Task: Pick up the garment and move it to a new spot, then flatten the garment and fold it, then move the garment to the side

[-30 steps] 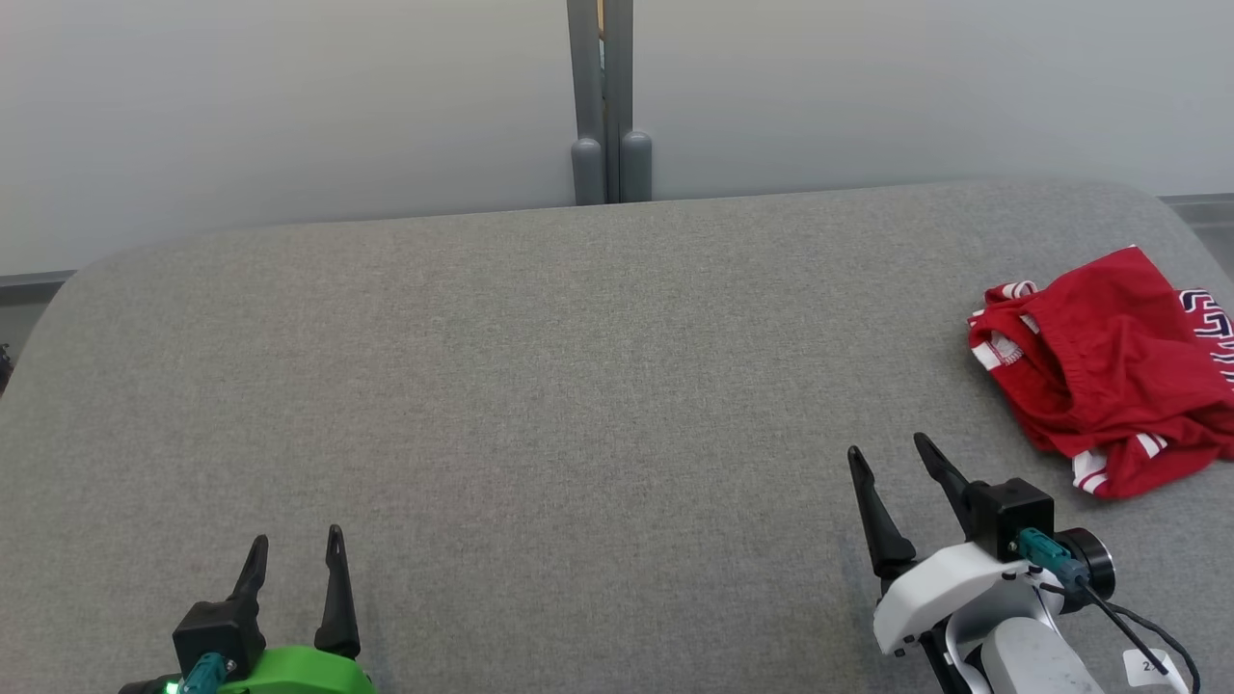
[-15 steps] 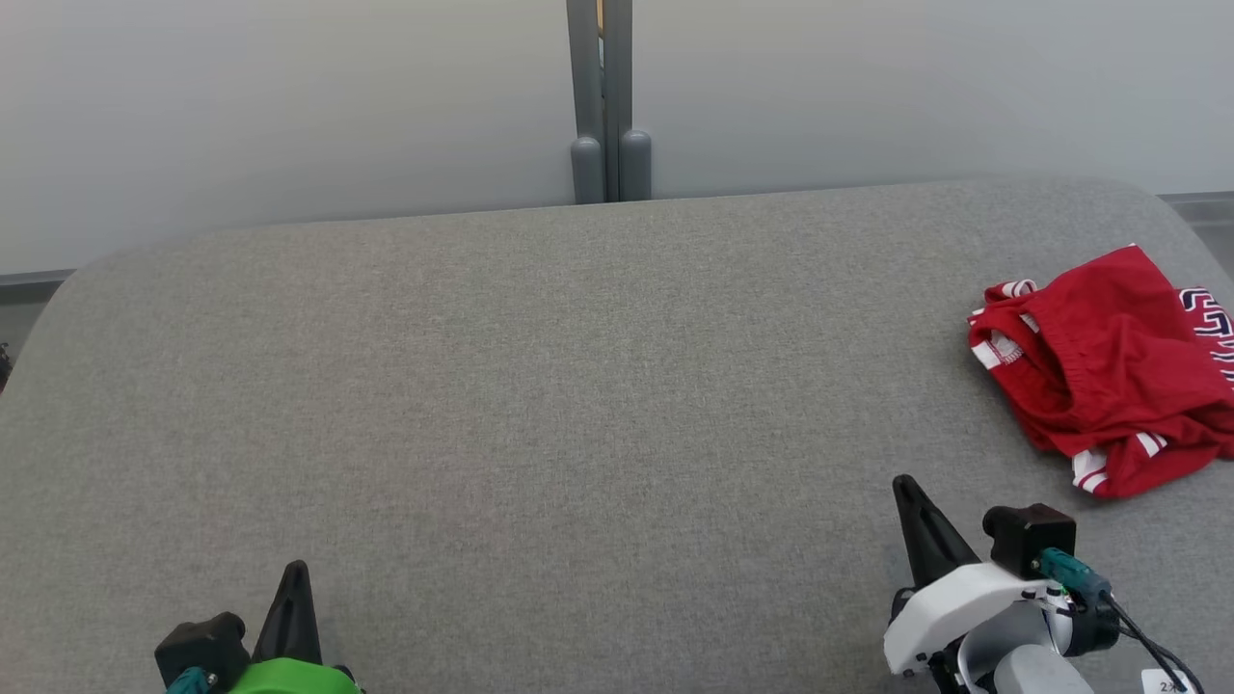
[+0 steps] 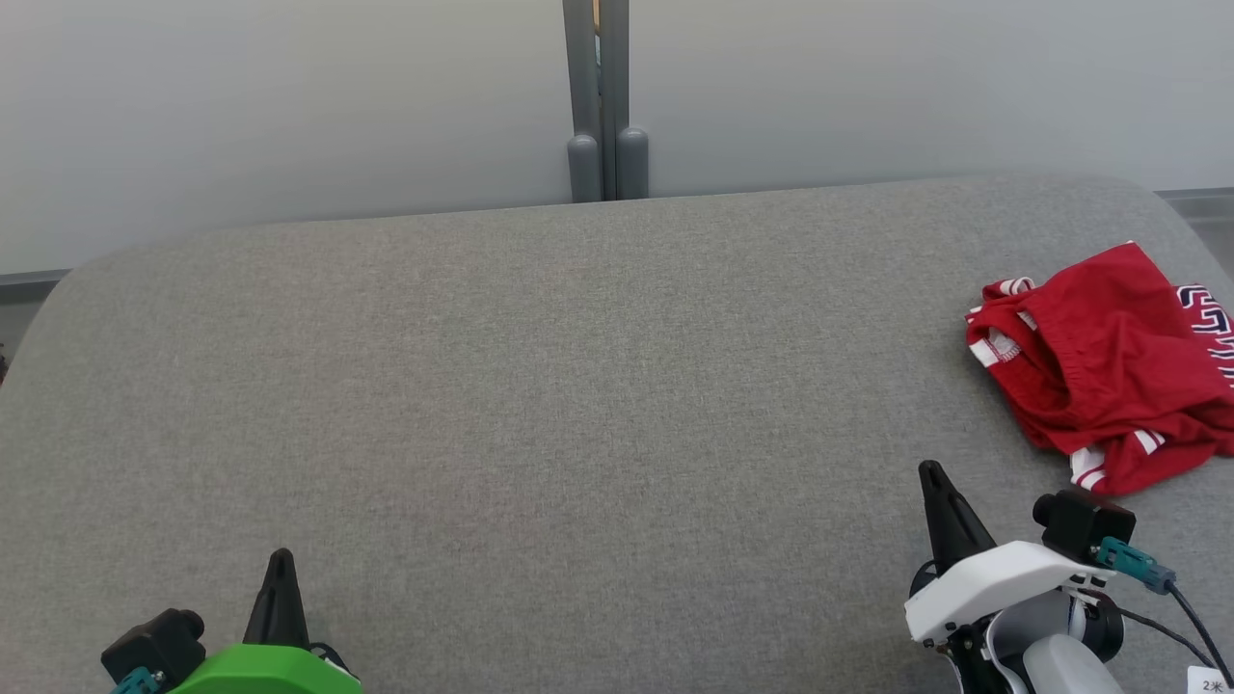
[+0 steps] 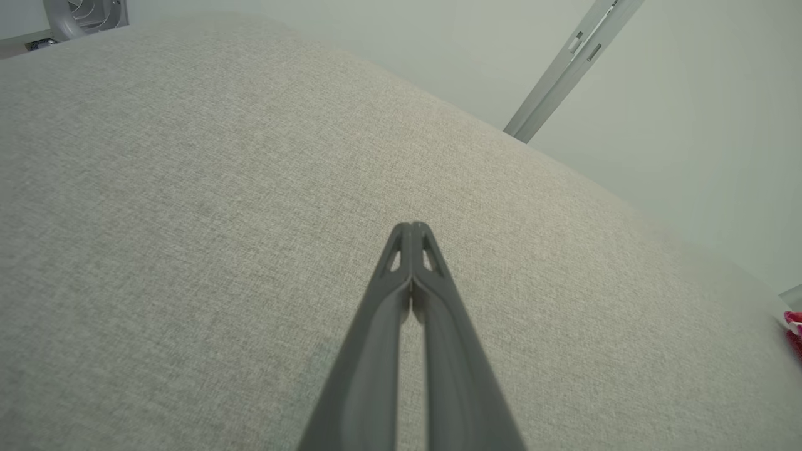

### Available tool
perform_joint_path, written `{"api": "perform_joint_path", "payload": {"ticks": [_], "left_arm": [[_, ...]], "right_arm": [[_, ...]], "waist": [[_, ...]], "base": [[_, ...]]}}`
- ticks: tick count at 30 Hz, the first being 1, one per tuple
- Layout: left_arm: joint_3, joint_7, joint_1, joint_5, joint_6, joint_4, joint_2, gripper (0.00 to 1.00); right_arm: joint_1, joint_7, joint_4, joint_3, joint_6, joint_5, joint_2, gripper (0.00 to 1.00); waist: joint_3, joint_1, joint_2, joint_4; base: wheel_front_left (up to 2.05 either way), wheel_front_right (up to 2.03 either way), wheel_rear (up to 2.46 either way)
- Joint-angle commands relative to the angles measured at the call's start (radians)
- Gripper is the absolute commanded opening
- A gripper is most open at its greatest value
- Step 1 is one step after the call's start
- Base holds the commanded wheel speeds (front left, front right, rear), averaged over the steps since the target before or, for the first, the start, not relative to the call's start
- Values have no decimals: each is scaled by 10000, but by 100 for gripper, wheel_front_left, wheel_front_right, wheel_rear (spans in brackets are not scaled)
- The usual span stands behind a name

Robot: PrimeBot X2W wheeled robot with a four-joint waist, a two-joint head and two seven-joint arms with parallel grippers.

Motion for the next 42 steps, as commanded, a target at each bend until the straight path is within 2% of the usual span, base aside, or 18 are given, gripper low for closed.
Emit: {"api": "perform_joint_path", "payload": {"ticks": [1,13,42], "left_arm": [[45,80,-316,-396,-81,-193,47,0],[159,560,-436,-2219,-143,-454,59,0],[377,1491,-660,-5680,-267,-935,84,0]], "right_arm": [[-69,68,-227,-74,0,393,-32,0],[-4,510,-529,-327,1,2266,-42,0],[113,1364,-1092,-814,1,5830,-61,0]], "waist": [[2,0,0,-3],[27,0,0,-35],[86,0,0,-110]], "base": [[0,0,0],[0,0,0],[0,0,0]]}}
